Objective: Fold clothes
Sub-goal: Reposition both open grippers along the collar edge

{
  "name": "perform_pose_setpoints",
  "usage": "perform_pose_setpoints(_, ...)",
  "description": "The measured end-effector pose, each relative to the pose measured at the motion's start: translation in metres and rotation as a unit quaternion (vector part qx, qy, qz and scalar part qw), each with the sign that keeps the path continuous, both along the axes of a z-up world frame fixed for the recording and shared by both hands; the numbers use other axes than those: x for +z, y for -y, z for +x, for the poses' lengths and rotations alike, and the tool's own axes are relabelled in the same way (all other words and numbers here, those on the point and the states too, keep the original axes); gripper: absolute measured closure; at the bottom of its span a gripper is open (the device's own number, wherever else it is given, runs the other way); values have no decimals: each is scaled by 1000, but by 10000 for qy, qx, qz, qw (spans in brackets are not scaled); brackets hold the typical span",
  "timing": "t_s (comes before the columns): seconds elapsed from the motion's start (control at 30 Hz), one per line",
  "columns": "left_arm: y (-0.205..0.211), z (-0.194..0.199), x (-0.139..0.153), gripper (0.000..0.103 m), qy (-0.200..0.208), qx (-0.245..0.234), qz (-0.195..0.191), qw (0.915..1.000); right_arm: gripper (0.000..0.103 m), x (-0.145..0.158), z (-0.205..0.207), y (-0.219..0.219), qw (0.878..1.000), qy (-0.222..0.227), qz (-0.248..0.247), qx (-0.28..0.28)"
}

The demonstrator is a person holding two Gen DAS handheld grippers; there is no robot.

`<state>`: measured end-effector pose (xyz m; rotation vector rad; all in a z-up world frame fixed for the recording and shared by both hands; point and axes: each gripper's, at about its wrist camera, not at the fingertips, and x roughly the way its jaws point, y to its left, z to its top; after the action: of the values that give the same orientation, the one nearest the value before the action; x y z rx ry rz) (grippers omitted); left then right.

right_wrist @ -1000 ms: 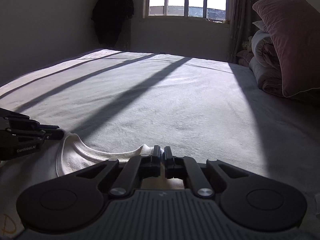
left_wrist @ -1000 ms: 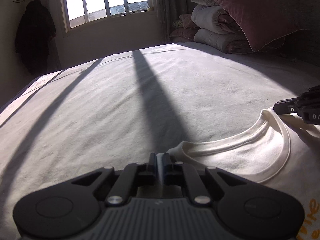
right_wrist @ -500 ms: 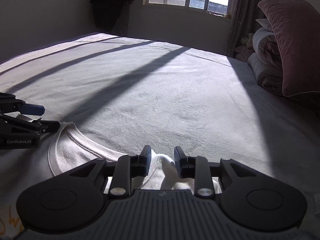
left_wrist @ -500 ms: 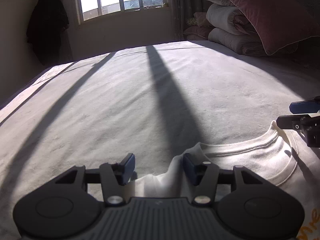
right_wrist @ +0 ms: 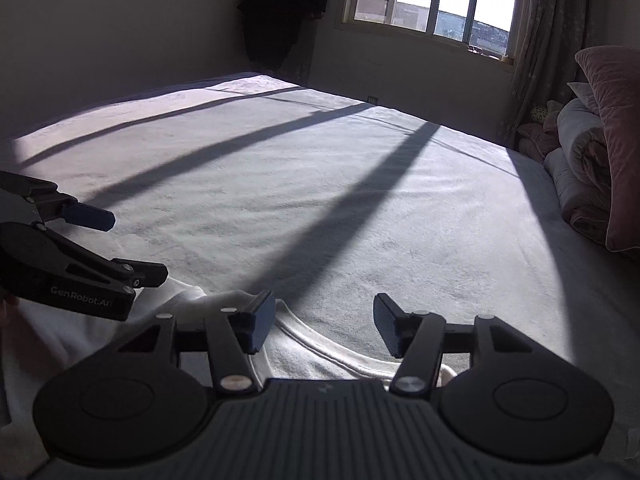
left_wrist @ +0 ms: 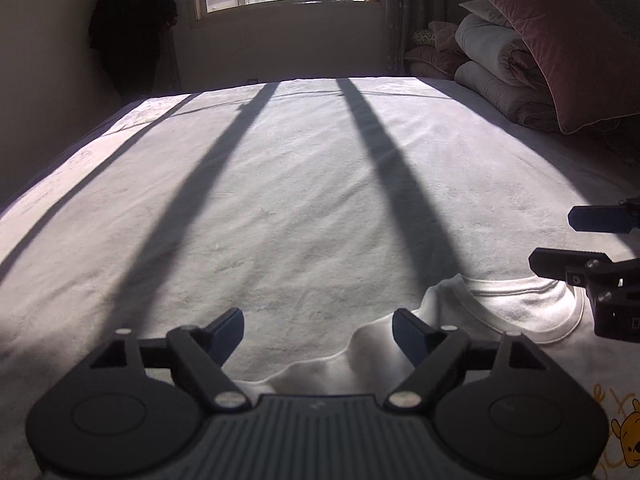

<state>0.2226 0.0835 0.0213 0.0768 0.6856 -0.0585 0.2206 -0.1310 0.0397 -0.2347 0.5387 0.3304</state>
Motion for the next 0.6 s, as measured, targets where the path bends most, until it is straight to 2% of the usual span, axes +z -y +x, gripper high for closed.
perform_pose_setpoints(0.1,-28,-14,8,17,-51,181,-193,9996,36,8,-9,-23,9998,99,109,158)
perform_pose_setpoints(0.27,-72,-38,5,16,-128,560,-349,9977,35,3,-14,-55,9987,25,395,326)
perform_pose_setpoints(0.43,-107,-48,-17,16,-281,818,-699,9938,35,-20,-15,-72,9985,-132,401,360)
perform_pose_setpoints(0.57,-125,-47,-44,16,-616,699,-1172,9887,35,-47,-16,-71,9978,-302,504,311)
perform_pose_setpoints(0.6,-126,-49,-46,17,-578,680,-1216,9886,35,-52,-13,-70,9969,-430,567,332)
